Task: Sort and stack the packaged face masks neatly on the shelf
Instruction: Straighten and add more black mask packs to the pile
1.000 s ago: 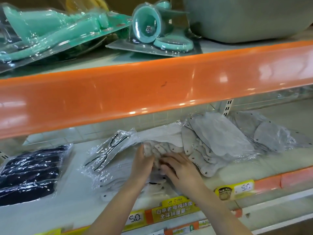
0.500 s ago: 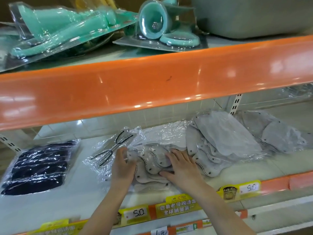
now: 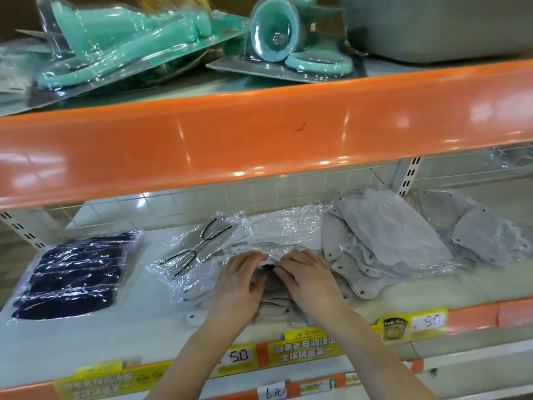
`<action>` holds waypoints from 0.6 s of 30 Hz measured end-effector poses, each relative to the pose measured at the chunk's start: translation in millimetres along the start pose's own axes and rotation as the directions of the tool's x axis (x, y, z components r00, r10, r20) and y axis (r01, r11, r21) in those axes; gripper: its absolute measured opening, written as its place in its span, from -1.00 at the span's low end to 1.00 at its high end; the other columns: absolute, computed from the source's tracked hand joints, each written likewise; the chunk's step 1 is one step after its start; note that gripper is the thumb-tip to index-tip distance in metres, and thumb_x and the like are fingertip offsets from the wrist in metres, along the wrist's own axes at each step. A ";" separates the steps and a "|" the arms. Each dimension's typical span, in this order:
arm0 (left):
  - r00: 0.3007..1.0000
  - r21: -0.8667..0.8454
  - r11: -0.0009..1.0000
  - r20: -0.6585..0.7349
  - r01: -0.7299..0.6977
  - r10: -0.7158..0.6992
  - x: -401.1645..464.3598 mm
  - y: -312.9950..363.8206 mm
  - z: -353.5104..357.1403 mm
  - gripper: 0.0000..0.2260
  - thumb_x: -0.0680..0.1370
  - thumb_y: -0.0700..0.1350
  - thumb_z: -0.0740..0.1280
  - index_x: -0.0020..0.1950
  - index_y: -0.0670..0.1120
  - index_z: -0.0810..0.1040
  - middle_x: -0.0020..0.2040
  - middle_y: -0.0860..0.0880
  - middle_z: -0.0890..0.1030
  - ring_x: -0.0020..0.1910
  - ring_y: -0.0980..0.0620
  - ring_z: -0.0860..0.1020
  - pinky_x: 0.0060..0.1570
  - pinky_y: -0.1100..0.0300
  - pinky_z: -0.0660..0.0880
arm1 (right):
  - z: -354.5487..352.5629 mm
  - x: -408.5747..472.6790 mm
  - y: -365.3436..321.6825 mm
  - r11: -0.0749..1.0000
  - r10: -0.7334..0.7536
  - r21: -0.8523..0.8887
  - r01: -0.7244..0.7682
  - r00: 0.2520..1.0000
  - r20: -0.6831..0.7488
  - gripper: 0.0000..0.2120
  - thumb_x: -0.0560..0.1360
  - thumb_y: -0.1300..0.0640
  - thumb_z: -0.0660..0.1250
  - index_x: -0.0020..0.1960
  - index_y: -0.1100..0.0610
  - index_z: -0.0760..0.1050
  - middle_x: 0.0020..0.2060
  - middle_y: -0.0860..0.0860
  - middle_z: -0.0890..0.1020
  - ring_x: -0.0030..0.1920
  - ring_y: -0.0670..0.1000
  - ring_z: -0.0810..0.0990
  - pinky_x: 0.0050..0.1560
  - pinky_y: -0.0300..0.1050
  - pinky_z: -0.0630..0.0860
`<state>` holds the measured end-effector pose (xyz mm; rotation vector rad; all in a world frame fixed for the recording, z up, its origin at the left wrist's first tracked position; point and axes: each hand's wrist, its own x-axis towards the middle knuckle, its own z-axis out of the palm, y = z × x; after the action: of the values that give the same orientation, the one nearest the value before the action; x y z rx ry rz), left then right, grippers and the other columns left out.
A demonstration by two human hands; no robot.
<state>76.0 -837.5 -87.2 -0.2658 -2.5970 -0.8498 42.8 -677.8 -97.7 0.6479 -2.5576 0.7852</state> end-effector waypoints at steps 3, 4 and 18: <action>0.999 -0.047 0.999 -0.036 0.008 -0.010 5.6 2.0 -11.9 -0.67 0.44 0.12 0.24 -0.01 -0.06 0.64 -0.05 0.07 0.64 -0.04 0.11 0.53 -0.05 0.05 0.51 | 1.3 3.9 -3.6 0.990 0.012 0.143 -0.019 0.999 0.053 -0.61 0.53 -0.06 0.10 -0.08 0.12 0.64 -0.14 -0.02 0.62 -0.12 0.11 0.53 -0.10 0.06 0.50; 0.999 -0.064 0.998 -0.051 -0.002 -0.001 7.4 3.3 -16.6 -0.65 0.44 0.16 0.25 -0.04 -0.06 0.64 -0.06 0.12 0.62 -0.05 0.16 0.50 -0.07 0.08 0.49 | 0.9 5.1 -4.4 0.979 0.027 0.199 -0.039 0.998 0.062 -0.59 0.53 -0.07 0.08 -0.06 0.14 0.63 -0.12 -0.01 0.62 -0.10 0.10 0.51 -0.06 0.09 0.49; 0.883 -0.354 0.905 -0.309 0.236 -0.352 10.1 -4.3 -85.8 -0.81 0.58 -0.24 0.29 -0.14 0.03 0.51 -0.22 0.17 0.57 -0.22 0.37 0.52 -0.22 0.51 0.36 | -16.7 24.2 -19.1 0.998 0.058 0.005 -0.058 0.981 -0.186 -0.82 0.43 0.10 0.29 -0.01 0.05 0.61 -0.17 -0.07 0.63 -0.15 0.08 0.59 -0.07 0.00 0.43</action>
<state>92.0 -891.9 -21.8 0.2057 -2.1747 -1.2807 36.8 -689.4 -65.1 0.4770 -2.4152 0.8243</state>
